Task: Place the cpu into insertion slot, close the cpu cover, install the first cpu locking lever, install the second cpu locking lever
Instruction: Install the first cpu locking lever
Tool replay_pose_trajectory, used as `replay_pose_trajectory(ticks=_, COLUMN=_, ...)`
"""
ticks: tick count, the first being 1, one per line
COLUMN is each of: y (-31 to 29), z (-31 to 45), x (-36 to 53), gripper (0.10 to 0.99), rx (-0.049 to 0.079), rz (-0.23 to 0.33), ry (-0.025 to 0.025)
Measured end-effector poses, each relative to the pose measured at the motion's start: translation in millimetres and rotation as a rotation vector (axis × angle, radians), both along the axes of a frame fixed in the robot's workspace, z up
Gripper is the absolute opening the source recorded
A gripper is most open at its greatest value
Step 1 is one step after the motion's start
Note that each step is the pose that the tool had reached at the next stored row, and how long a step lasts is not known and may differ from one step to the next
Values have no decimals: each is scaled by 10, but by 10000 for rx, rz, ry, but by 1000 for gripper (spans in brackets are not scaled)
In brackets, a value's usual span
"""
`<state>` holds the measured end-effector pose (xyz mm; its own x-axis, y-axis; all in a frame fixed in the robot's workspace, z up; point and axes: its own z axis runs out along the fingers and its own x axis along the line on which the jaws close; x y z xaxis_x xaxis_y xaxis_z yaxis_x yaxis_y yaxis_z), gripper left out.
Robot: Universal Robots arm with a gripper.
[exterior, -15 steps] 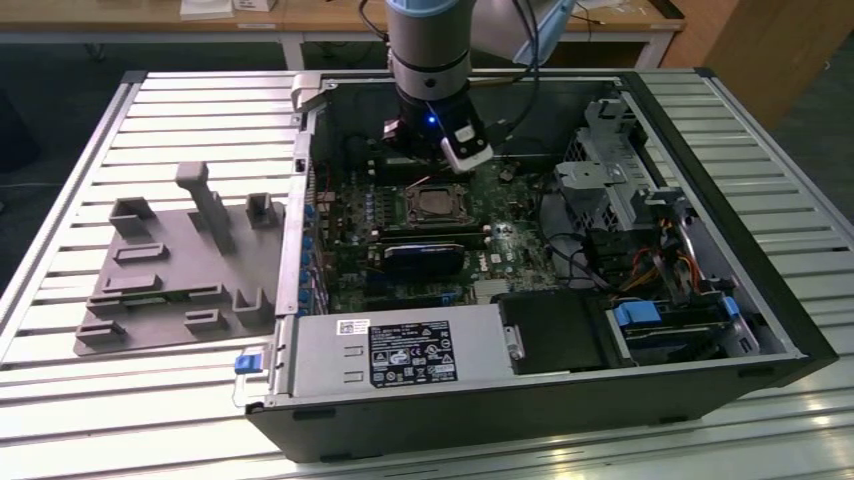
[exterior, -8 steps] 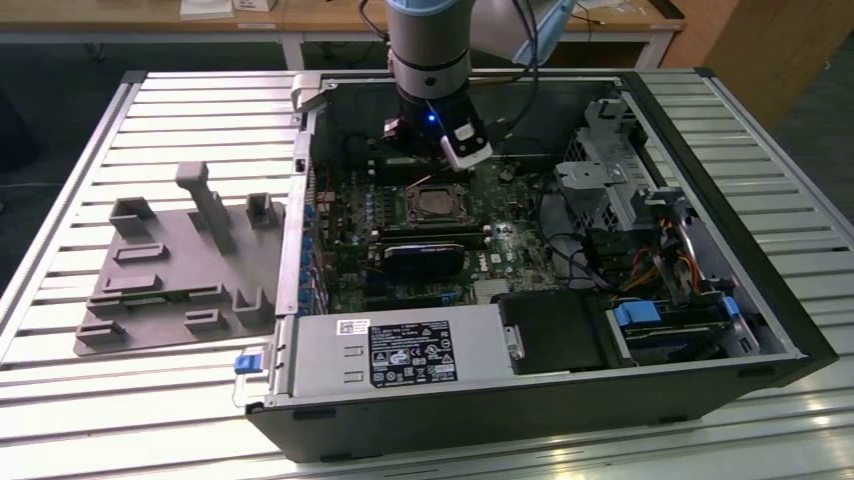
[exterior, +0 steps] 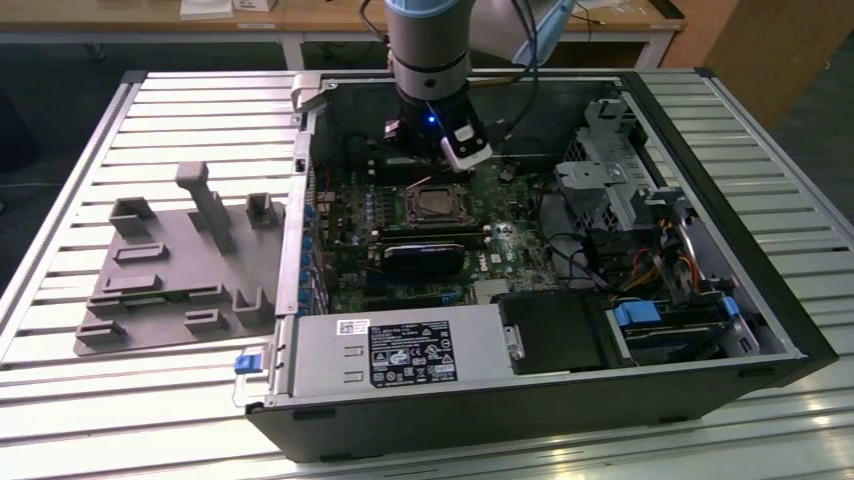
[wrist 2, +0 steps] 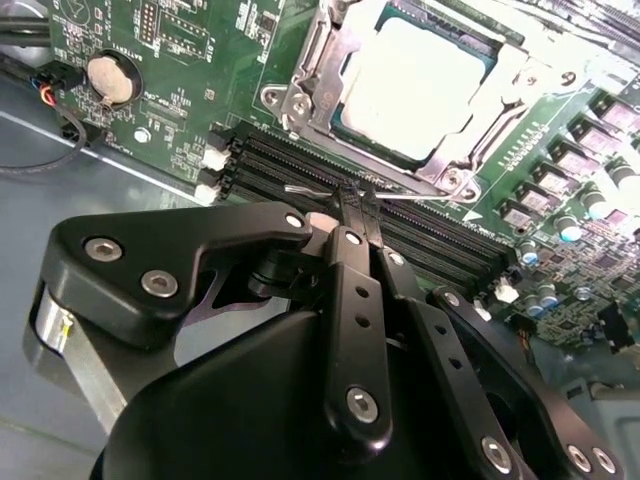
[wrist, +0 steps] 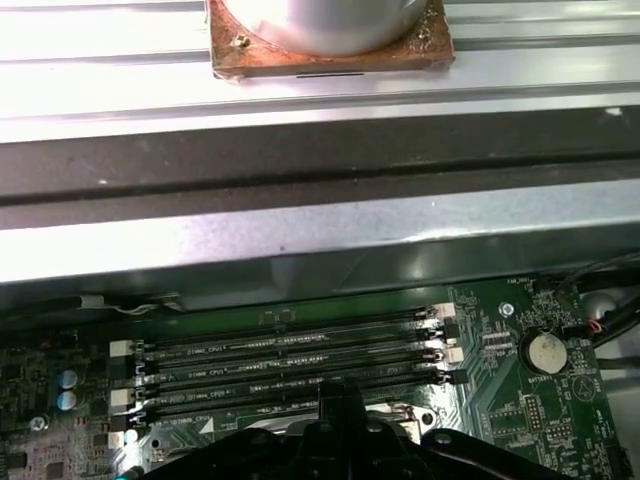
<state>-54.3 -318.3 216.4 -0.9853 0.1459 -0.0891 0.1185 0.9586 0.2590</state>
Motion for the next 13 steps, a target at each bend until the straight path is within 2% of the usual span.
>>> replay_pose_trajectory(ticks=4, y=5, z=-27, x=0, gripper=102, rx=-200, rz=-21, ry=-72)
replay_pose_trajectory(ticks=8, y=8, z=-51, x=0, gripper=102, rx=-258, rz=-27, ry=-246)
replay_pose_trajectory(ticks=10, y=8, z=-64, x=0, gripper=102, rx=-257, rz=-29, ry=-393)
replay_pose_trajectory(ticks=13, y=8, z=-76, x=0, gripper=102, rx=-257, rz=-33, ry=-680)
